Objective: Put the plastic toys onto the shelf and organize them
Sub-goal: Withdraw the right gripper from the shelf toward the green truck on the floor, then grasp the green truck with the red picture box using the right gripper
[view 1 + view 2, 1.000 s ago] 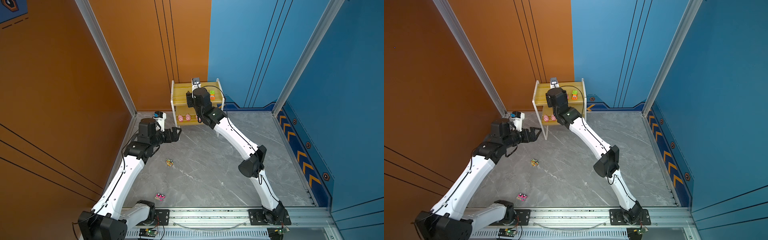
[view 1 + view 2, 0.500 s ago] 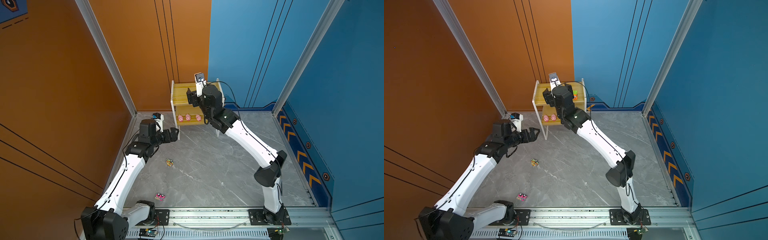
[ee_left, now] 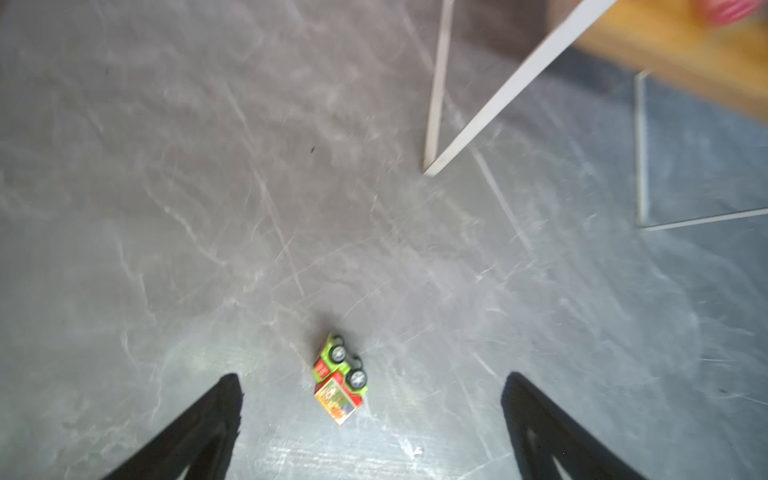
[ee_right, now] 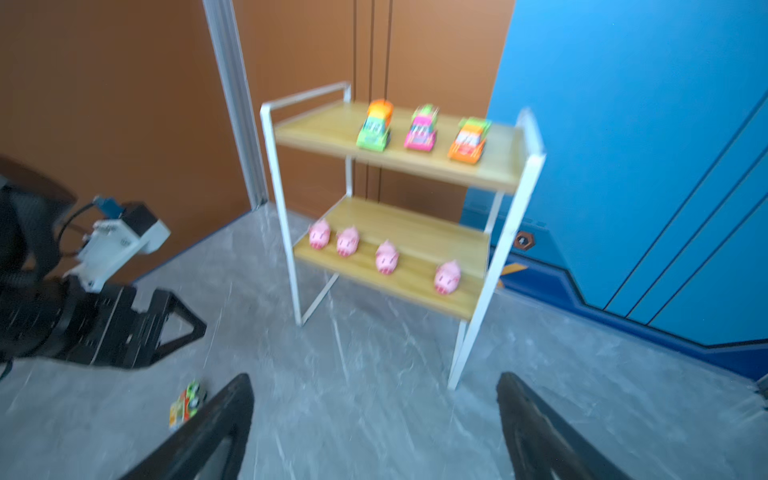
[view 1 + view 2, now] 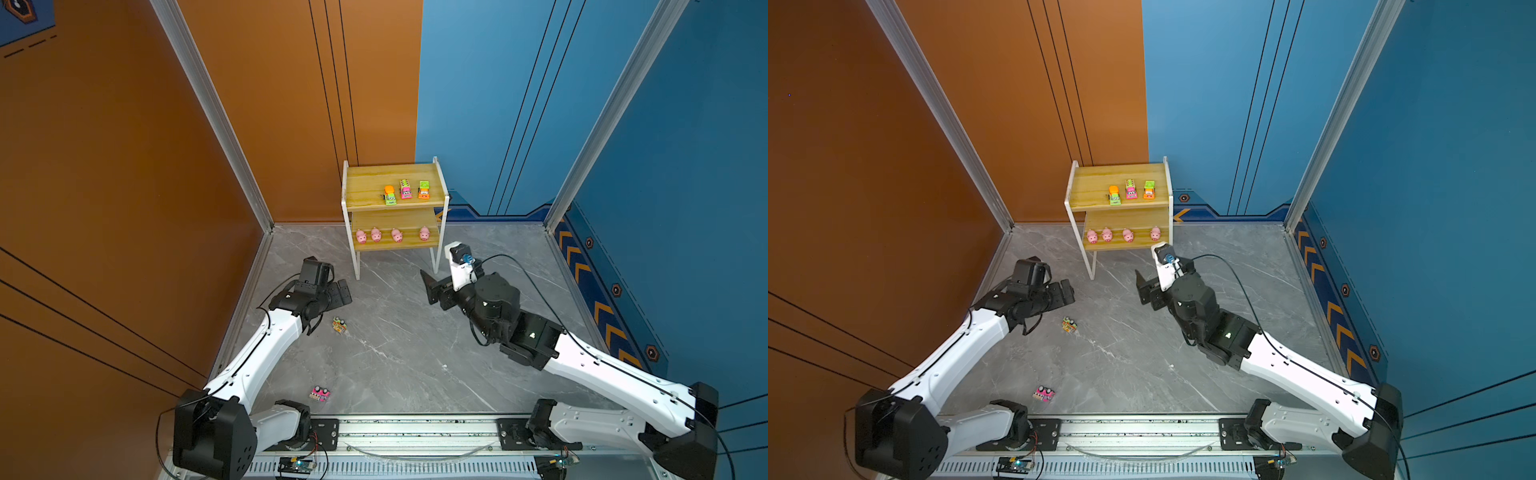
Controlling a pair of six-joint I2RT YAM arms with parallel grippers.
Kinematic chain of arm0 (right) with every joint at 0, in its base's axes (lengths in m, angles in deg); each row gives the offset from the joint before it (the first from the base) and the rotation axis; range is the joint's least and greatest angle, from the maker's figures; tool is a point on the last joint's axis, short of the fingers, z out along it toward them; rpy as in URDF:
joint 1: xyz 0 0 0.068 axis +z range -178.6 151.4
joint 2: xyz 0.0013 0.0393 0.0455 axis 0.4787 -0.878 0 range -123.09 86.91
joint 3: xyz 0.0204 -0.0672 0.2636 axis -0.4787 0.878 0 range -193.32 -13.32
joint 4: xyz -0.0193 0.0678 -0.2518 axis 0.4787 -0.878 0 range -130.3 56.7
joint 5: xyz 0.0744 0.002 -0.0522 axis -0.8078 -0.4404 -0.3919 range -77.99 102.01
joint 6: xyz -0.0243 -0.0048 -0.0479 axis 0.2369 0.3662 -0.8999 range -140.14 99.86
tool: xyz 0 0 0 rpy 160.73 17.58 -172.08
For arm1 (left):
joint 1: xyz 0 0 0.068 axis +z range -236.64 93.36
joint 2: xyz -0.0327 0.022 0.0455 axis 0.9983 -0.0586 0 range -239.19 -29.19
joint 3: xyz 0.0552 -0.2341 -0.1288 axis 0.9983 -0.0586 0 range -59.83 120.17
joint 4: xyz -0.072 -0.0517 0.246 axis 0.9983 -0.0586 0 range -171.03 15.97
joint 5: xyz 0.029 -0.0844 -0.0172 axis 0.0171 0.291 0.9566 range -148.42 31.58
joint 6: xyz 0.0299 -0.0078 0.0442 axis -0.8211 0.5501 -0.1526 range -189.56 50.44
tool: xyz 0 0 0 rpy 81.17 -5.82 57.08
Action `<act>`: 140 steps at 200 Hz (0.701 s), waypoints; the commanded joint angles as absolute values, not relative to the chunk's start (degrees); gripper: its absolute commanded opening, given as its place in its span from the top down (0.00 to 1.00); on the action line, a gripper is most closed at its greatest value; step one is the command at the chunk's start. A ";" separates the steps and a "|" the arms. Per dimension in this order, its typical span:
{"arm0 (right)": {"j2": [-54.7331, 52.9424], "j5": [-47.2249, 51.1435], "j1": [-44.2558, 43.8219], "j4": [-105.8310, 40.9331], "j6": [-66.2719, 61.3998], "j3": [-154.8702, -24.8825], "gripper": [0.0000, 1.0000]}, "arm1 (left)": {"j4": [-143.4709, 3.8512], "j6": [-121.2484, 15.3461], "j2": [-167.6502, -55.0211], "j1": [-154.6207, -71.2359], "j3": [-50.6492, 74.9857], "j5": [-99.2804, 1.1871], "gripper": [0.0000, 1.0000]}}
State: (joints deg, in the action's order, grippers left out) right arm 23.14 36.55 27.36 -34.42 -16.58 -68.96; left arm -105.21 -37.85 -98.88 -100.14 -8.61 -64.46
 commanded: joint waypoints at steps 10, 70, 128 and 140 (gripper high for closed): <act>20.91 31.31 33.69 -29.34 -13.21 -58.89 0.12 | -108.03 -30.73 -100.58 -101.22 -13.13 -66.97 0.02; -7.30 27.94 41.44 -4.44 -19.78 -58.81 0.15 | -107.34 -30.20 -102.15 -94.68 -12.81 -58.74 0.01; -28.21 24.07 41.91 6.16 -24.92 -71.30 0.15 | -106.89 -31.26 -106.78 -85.44 -9.91 -43.87 0.00; -31.02 23.11 41.26 6.13 -24.71 -73.95 0.15 | -106.40 -31.49 -106.84 -84.93 -9.92 -42.54 0.00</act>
State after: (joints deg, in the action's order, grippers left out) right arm -27.31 25.44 41.57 0.13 -22.53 -68.79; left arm -106.72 -30.69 -106.47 -85.91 -11.26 -49.16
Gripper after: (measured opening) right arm 0.850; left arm 0.997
